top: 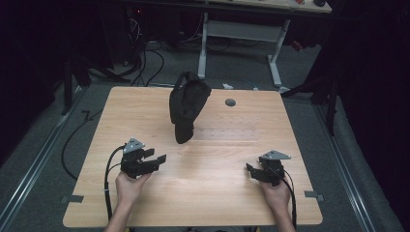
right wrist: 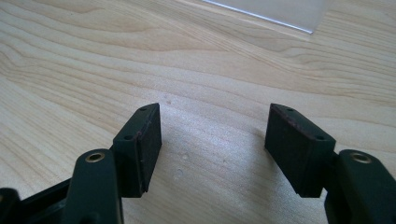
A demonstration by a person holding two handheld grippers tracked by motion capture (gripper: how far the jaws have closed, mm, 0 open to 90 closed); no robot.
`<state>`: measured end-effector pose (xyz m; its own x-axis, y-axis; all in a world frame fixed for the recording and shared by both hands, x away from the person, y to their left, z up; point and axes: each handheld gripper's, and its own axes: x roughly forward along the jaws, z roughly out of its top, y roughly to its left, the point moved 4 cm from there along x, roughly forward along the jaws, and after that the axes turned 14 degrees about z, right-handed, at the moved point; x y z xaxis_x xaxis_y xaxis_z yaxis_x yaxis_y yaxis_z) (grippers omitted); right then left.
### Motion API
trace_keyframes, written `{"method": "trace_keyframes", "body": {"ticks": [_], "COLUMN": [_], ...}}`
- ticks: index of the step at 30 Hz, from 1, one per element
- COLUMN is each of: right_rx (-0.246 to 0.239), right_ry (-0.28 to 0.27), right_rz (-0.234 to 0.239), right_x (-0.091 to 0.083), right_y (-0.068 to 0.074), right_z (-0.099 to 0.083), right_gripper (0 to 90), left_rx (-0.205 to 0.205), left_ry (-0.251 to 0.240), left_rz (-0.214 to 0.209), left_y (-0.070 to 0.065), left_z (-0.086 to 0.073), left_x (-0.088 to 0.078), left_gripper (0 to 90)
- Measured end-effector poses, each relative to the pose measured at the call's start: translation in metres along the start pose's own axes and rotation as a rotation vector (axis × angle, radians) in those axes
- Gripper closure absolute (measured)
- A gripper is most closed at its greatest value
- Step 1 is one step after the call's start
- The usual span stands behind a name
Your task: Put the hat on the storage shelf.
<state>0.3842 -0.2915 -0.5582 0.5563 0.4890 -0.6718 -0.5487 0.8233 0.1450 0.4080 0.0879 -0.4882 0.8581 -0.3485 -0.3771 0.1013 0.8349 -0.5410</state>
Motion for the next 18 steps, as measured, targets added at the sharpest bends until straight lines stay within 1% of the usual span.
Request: {"method": "trace_keyframes", "body": {"ticks": [1, 8, 9, 11, 12, 15, 18], "right_rx": [0.003, 0.003, 0.004, 0.003, 0.004, 0.002, 0.006], "right_ry": [0.0, 0.0, 0.0, 0.0, 0.0, 0.0, 0.0], "right_rz": [0.001, 0.0, 0.001, 0.0, 0.0, 0.0, 0.001], "right_x": [0.0, 0.0, 0.0, 0.0, 0.0, 0.0, 0.0], "right_y": [0.0, 0.0, 0.001, 0.0, 0.001, 0.0, 0.001], "right_z": [0.0, 0.0, 0.0, 0.0, 0.0, 0.0, 0.0], "right_gripper": [36.4, 36.4, 36.4, 36.4, 36.4, 36.3, 36.4], "left_rx": [-0.002, -0.024, -0.033, -0.031, -0.039, -0.029, -0.026], "left_ry": [0.003, 0.014, 0.018, 0.021, 0.022, 0.03, 0.032], "left_rz": [0.007, 0.026, 0.028, 0.029, 0.031, 0.045, 0.05], "left_y": [0.003, 0.013, 0.015, 0.016, 0.017, 0.019, 0.02], "left_z": [-0.003, -0.011, -0.014, -0.016, -0.018, -0.024, -0.027], "left_x": [0.0, -0.001, 0.0, 0.0, 0.001, 0.004, 0.005], "left_gripper": [40.4, 40.2, 40.0, 40.0, 40.0, 40.0, 39.9]}}
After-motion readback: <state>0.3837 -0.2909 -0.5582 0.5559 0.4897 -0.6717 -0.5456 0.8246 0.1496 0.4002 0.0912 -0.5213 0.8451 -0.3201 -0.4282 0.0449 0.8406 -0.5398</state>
